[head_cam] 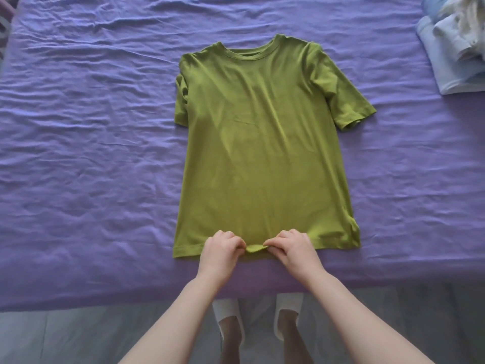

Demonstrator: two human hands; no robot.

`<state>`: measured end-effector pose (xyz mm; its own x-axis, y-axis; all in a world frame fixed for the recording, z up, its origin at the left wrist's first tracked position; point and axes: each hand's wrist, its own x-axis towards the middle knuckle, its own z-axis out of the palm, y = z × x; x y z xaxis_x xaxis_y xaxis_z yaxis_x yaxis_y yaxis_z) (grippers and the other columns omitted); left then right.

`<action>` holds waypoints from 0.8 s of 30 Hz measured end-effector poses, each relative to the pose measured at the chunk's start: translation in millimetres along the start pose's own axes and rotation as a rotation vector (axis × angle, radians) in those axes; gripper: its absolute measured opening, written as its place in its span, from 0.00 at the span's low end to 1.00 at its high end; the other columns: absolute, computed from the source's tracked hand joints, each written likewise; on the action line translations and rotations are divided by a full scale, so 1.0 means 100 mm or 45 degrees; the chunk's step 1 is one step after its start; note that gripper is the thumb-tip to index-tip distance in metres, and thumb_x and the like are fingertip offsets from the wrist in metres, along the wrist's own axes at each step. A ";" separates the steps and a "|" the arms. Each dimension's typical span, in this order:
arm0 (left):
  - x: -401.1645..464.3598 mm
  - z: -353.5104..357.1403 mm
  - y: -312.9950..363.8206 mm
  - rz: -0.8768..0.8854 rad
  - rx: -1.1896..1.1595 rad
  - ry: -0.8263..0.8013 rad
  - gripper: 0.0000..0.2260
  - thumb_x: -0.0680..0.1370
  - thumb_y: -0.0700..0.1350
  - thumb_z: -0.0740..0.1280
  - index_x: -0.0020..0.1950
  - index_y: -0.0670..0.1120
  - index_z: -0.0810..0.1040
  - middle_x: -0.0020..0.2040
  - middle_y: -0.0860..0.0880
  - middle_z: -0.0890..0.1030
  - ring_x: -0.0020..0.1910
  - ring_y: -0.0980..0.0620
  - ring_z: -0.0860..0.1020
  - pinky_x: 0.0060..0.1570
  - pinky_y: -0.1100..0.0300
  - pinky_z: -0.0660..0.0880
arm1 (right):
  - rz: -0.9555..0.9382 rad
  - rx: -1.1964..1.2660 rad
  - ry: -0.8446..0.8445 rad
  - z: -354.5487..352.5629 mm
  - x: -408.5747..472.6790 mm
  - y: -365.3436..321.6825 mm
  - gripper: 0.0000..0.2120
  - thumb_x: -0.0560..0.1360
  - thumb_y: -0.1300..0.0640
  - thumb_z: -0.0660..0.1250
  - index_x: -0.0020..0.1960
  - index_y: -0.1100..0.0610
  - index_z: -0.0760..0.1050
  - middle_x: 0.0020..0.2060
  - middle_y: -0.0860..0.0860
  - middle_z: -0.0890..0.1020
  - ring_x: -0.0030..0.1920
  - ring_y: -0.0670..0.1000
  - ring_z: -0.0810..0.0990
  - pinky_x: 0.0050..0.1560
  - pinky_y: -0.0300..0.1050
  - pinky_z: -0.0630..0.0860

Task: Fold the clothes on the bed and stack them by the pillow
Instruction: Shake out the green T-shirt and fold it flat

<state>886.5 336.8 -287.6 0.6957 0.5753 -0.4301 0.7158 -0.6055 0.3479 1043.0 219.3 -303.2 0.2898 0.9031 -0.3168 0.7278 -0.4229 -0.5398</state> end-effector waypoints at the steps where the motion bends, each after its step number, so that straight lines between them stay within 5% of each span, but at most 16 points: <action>1: -0.02 -0.01 -0.02 0.019 0.002 -0.062 0.09 0.78 0.49 0.62 0.54 0.52 0.80 0.53 0.53 0.79 0.54 0.50 0.73 0.53 0.55 0.69 | -0.011 -0.026 -0.060 -0.01 -0.02 0.02 0.11 0.78 0.48 0.61 0.56 0.46 0.80 0.48 0.47 0.81 0.50 0.53 0.75 0.48 0.45 0.64; 5: -0.08 -0.06 -0.07 0.107 0.133 -0.266 0.08 0.78 0.50 0.62 0.53 0.54 0.80 0.54 0.53 0.79 0.56 0.50 0.73 0.52 0.57 0.69 | -0.035 0.025 -0.128 -0.09 -0.12 0.04 0.11 0.77 0.48 0.62 0.56 0.48 0.80 0.50 0.47 0.80 0.52 0.51 0.73 0.55 0.45 0.67; 11: 0.19 -0.05 0.41 0.086 -0.109 -0.013 0.09 0.77 0.51 0.65 0.54 0.52 0.81 0.52 0.52 0.79 0.52 0.49 0.73 0.53 0.57 0.69 | 0.539 -0.009 0.570 -0.46 -0.28 0.55 0.15 0.68 0.61 0.74 0.55 0.58 0.80 0.58 0.61 0.77 0.59 0.63 0.74 0.60 0.58 0.71; 14: 0.42 0.03 0.81 0.089 -0.306 0.031 0.09 0.77 0.48 0.66 0.55 0.50 0.82 0.53 0.51 0.79 0.53 0.48 0.72 0.55 0.57 0.69 | 0.733 0.078 0.467 -0.58 -0.28 0.77 0.23 0.72 0.58 0.70 0.67 0.55 0.72 0.63 0.60 0.71 0.61 0.61 0.72 0.60 0.56 0.68; 17: 0.58 0.10 1.14 0.143 -0.273 0.028 0.12 0.78 0.45 0.63 0.60 0.50 0.79 0.62 0.49 0.76 0.62 0.46 0.70 0.60 0.56 0.67 | 0.567 0.288 0.487 -0.66 -0.31 0.83 0.22 0.74 0.64 0.66 0.67 0.52 0.72 0.52 0.54 0.73 0.49 0.57 0.77 0.51 0.52 0.73; 21: 0.70 0.13 1.43 0.175 0.130 -0.141 0.20 0.79 0.46 0.59 0.71 0.59 0.66 0.78 0.49 0.54 0.76 0.47 0.50 0.73 0.51 0.53 | 0.594 0.199 0.499 -0.81 -0.52 0.93 0.19 0.72 0.68 0.65 0.60 0.53 0.78 0.53 0.55 0.74 0.47 0.58 0.79 0.42 0.52 0.76; 24: 0.75 0.12 1.58 0.165 0.248 -0.315 0.23 0.79 0.49 0.61 0.73 0.60 0.60 0.78 0.47 0.47 0.77 0.45 0.44 0.73 0.46 0.47 | 0.586 0.152 0.353 -0.87 -0.52 1.00 0.16 0.73 0.65 0.66 0.59 0.55 0.79 0.58 0.57 0.75 0.55 0.59 0.76 0.51 0.54 0.76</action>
<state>1051.5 277.5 -275.2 0.7276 0.3502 -0.5899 0.5807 -0.7722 0.2577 1155.5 136.8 -272.9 0.7264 0.6016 -0.3322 0.4164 -0.7699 -0.4836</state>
